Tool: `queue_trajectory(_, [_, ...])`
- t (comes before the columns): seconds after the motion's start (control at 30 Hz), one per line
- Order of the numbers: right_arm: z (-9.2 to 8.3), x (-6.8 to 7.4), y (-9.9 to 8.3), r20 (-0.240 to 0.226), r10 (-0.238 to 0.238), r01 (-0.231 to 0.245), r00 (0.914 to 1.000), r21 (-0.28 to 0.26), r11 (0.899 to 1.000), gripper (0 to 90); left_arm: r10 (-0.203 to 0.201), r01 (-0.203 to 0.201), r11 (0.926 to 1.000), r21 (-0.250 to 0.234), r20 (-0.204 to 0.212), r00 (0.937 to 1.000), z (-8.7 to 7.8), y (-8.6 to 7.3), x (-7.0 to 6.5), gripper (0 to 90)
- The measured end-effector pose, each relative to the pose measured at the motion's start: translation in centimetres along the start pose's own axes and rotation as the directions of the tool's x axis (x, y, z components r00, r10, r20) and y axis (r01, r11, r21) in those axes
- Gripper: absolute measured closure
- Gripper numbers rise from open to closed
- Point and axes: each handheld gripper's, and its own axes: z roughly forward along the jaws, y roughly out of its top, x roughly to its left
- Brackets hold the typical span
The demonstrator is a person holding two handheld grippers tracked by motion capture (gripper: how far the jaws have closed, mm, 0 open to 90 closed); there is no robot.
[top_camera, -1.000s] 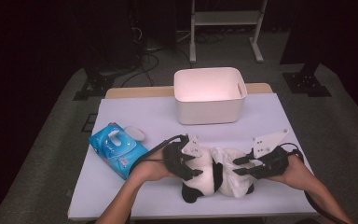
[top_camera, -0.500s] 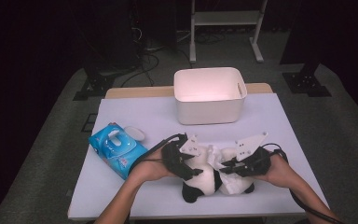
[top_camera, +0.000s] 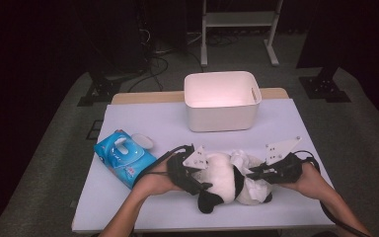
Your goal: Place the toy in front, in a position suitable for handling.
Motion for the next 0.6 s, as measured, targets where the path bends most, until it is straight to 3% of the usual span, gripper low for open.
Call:
queue_trajectory(0.07, [0.0, 0.0, 0.0, 0.001, 0.002, -0.002, 1.0, -0.002, 1.0, 81.7, 0.005, -0.005, 0.9999, 0.013, -0.013, 0.9999, 0.6, 0.0, 0.2, 34.2])
queue_trajectory(0.17, [0.0, -0.1, 0.1, -0.004, 0.0, 0.0, 1.0, -0.006, 1.0, 81.7, -0.003, 0.003, 1.0, -0.009, 0.002, 1.0, 1.6, 0.1, 0.3, 35.2])
queue_trajectory(0.43, [0.3, 0.9, 1.3, -0.051, -0.031, 0.029, 0.9982, -0.037, 0.999, 81.7, 0.041, -0.041, 0.9991, -0.008, -0.004, 0.9992, 4.0, 2.6, 0.1, 35.2])
queue_trajectory(0.6, [1.1, 1.5, 2.6, -0.06, -0.064, 0.063, 0.9962, -0.018, 0.998, 81.6, 0.048, -0.048, 0.9989, -0.004, -0.009, 0.9988, 4.8, 3.5, 0.2, 35.1])
